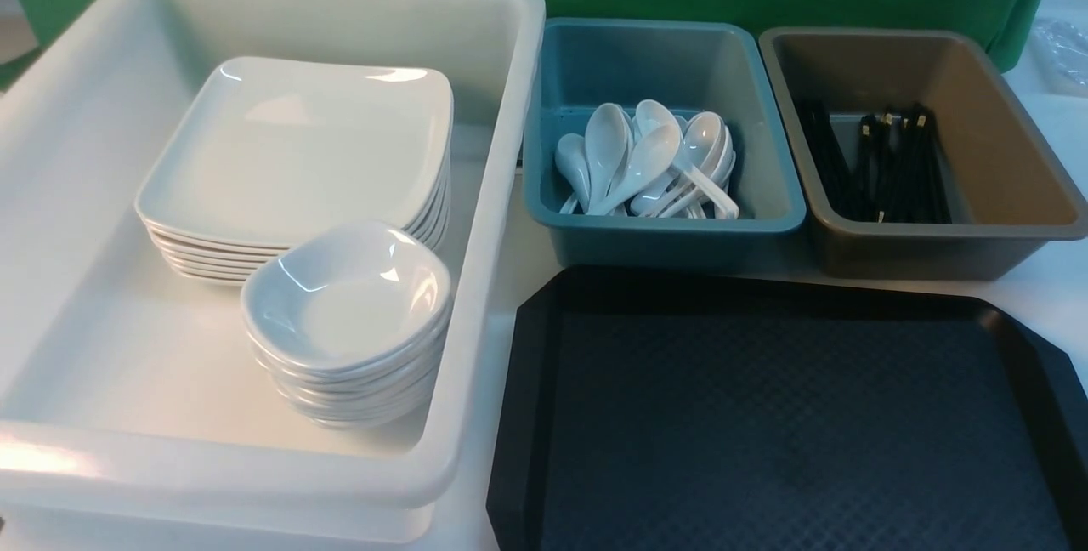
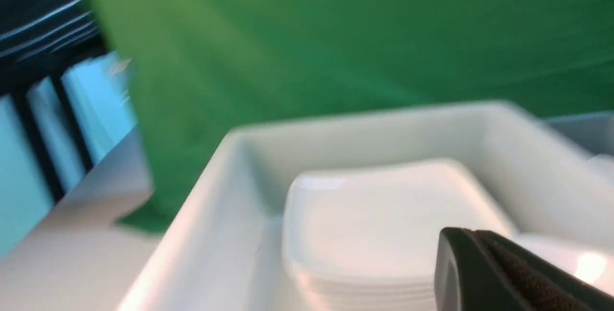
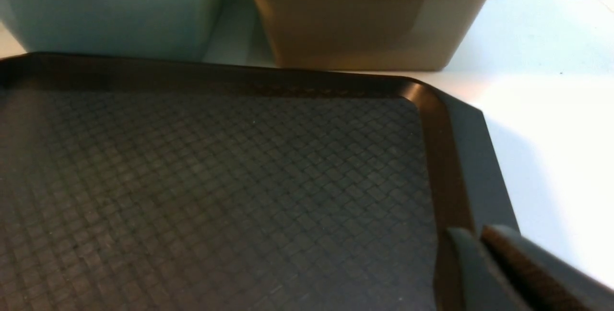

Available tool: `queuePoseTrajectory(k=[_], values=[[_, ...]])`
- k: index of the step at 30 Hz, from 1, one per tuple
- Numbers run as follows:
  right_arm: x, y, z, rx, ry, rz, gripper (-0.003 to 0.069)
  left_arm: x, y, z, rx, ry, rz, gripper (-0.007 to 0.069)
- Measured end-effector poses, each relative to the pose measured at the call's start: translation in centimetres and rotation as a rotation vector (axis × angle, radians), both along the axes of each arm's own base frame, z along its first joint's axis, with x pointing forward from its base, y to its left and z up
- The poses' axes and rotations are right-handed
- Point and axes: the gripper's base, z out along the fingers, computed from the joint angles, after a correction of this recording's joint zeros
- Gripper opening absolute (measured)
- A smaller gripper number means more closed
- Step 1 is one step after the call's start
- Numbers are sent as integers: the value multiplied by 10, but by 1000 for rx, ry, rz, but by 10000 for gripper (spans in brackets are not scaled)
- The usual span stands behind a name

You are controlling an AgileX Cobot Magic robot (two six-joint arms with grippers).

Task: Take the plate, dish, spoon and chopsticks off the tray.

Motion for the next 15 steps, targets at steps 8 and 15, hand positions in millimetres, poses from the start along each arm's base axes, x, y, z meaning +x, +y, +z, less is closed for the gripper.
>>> queuePoseTrajectory(k=[8,15], values=[[0,0,0,0,-5,0,109,-7,3,-67,-110,200,74,6],[0,0,1,0,-8,0,118,-6,3,-64,-108,161,75,6]])
